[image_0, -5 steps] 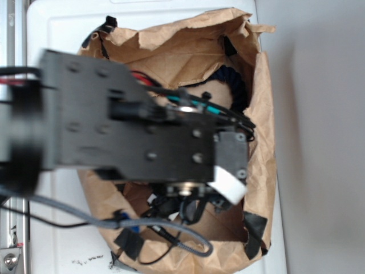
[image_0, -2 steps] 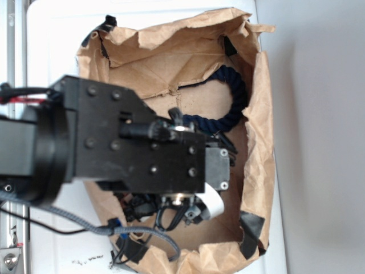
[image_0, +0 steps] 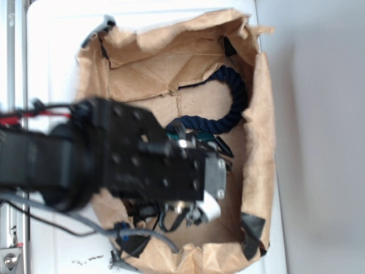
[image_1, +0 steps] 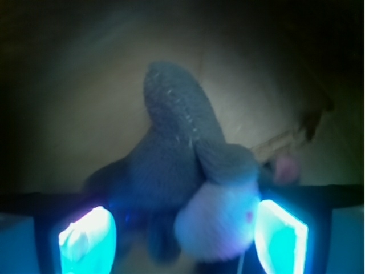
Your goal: Grab the gray animal.
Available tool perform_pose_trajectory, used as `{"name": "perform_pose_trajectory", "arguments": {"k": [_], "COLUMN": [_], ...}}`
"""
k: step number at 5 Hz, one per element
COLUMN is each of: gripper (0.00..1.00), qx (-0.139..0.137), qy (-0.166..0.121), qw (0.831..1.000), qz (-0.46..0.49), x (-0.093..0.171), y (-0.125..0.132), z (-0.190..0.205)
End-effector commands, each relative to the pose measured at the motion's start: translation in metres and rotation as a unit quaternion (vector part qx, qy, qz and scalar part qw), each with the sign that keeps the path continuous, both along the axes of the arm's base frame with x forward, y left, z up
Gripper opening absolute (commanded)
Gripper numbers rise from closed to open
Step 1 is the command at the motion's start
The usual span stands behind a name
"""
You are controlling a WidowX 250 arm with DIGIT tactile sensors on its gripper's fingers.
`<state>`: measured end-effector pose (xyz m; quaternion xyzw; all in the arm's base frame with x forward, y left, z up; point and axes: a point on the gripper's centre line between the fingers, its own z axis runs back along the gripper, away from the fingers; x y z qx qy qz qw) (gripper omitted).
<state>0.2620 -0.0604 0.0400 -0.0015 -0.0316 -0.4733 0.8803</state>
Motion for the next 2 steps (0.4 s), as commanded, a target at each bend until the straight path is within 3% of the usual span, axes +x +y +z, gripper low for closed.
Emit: {"name": "perform_pose_trajectory", "arguments": {"k": [1,2], "gripper": [0.00,0.00], "qx": [0.008,-0.006], "qy": [-0.027,-0.026], "qw": [1.000,0.999], "qz": [0.013,0.017], "x": [0.0087,0.0123], "y": [-0.0317,-0.0264], "z": [-0.0185,-0.0101]}}
